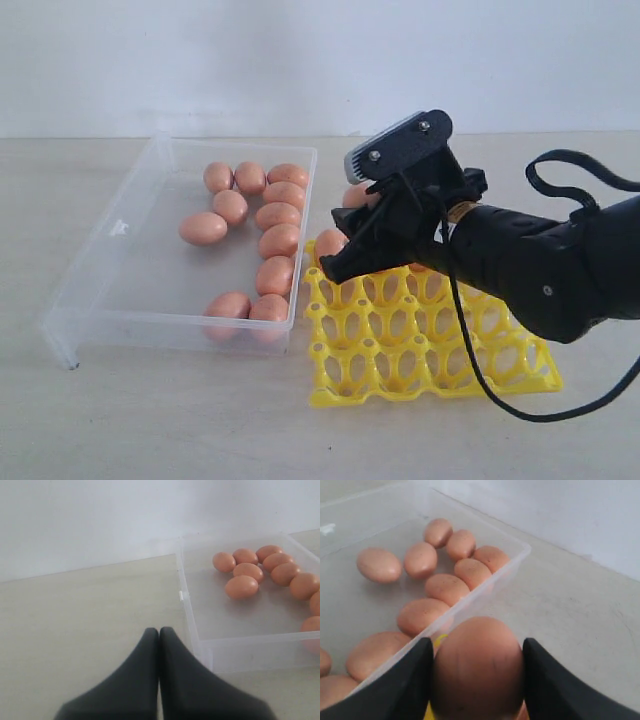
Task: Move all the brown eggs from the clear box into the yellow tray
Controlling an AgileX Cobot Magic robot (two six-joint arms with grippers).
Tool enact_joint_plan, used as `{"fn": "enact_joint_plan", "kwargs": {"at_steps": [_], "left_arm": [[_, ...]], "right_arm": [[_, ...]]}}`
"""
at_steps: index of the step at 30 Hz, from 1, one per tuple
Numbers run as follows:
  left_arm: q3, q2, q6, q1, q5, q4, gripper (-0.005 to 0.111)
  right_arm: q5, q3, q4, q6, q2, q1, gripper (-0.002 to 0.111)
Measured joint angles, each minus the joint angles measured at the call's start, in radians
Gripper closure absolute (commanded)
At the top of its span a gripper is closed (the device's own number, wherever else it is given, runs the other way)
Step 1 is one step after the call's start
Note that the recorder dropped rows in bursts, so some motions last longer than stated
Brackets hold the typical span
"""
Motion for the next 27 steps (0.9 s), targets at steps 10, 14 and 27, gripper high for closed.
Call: {"fn": "enact_joint_plan", "kwargs": {"at_steps": [10, 14, 27], "left_arm": [[0.0, 0.0, 0.0, 0.0, 0.0, 0.0, 0.111], [0.0, 0.0, 0.0, 0.0, 0.0, 0.0, 0.111], [0.0, 0.0, 0.0, 0.0, 0.0, 0.0, 0.111]], "right_arm": [[-0.035, 0.0, -0.15, 0.109, 0.038, 0.0, 0.108], [-0.036, 0.0, -0.34, 0.196, 0.068, 0.0, 0.108], [-0.046, 0.0, -0.387, 0.272, 0.142, 0.0, 0.108]]}}
